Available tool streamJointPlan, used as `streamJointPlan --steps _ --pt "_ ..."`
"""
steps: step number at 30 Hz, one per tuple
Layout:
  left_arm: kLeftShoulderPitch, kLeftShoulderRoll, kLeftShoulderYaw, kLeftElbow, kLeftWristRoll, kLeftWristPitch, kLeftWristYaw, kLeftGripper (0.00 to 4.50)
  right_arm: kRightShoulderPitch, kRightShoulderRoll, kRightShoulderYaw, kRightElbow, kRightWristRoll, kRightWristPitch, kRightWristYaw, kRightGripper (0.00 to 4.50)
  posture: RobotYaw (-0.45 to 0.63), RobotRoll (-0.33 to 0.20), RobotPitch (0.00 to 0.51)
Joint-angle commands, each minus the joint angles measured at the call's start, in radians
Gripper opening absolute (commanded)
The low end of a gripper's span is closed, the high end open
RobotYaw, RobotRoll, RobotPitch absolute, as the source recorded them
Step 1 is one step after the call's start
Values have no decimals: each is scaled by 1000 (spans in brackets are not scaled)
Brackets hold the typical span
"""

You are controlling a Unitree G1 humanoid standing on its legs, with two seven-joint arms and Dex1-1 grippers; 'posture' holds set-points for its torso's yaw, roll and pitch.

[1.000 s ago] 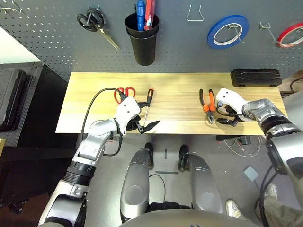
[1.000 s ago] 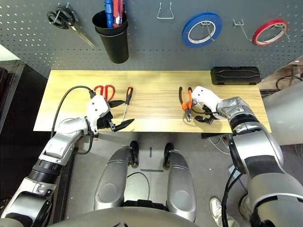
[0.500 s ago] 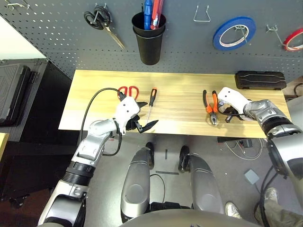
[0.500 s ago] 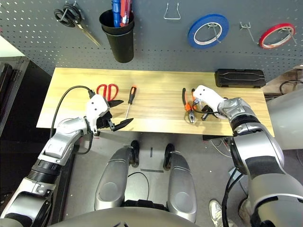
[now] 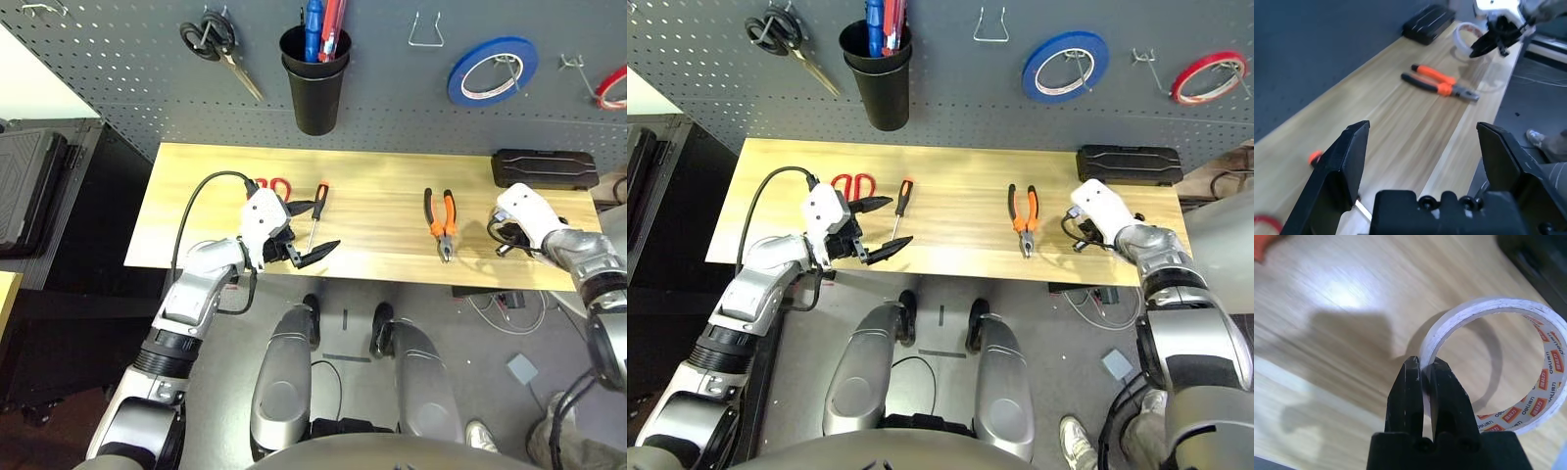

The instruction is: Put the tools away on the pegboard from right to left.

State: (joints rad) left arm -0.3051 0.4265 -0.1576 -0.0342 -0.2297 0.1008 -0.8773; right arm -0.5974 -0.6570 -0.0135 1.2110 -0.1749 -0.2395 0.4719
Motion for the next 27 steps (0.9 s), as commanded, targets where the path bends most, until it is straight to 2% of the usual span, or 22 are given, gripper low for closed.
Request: streamJointPlan --steps 1,5,12,16,27 --pt "5 -7 -16 -50 -26 10 -26 4500 75 -7 -36 -44 37 -79 -51 50 175 0 243" --pt "-1 -10 -19 -80 -47 2 -47 4500 155 4 -72 -105 71 -234 -103 50 173 0 228" --pt "-7 -14 3 -128 -97 28 -48 4500 204 34 -118 -162 131 -444 -133 50 170 0 214" --pt "-25 -44 31 -148 -133 36 -13 4500 210 45 -135 -187 148 -539 -149 50 166 0 208" --pt "-73 -84 52 -133 -93 58 124 4500 171 33 -127 -233 104 -700 -259 50 153 0 208"
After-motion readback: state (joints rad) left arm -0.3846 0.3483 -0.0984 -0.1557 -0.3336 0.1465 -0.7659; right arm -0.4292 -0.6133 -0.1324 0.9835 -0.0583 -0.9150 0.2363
